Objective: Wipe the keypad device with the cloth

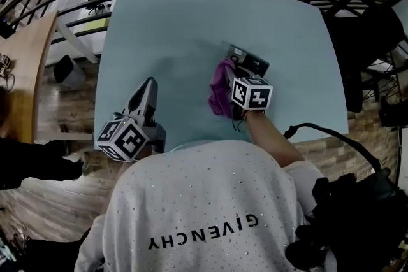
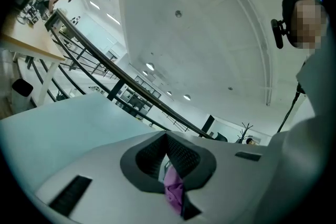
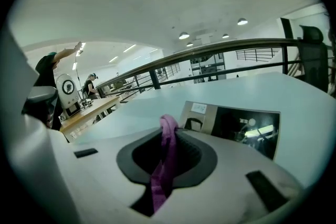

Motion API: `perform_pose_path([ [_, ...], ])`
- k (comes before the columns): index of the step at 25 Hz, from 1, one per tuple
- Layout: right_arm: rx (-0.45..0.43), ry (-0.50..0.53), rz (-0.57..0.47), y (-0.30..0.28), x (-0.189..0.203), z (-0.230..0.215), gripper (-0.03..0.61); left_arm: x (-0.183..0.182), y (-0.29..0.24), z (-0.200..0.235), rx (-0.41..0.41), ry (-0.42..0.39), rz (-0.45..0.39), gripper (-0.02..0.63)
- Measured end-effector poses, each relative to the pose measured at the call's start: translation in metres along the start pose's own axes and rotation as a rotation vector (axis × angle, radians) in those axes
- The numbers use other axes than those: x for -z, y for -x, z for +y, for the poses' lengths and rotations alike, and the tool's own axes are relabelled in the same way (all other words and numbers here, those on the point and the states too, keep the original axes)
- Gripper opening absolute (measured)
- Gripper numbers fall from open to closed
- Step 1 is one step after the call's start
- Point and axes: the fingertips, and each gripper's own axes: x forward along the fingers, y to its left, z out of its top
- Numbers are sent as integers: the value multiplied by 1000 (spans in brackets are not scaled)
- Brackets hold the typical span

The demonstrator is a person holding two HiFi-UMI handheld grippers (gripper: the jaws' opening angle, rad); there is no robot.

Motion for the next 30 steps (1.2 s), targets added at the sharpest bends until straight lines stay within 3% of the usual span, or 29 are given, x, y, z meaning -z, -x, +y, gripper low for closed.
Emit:
perform_pose_path([
  [9,58,15,26,-6,7,-7,34,-4,9,3,-27,-2,-4,-6],
  [15,102,-133,-20,7,9,-34,34,8,-10,-1,13,2,47,-6],
  [24,221,-215,-57,44,20,-78,34,24,-49,-31,147,-26,128,-6],
  [30,289,-359,-100,69,30,-102,34,41,-59,-37,192,2,174,-6],
])
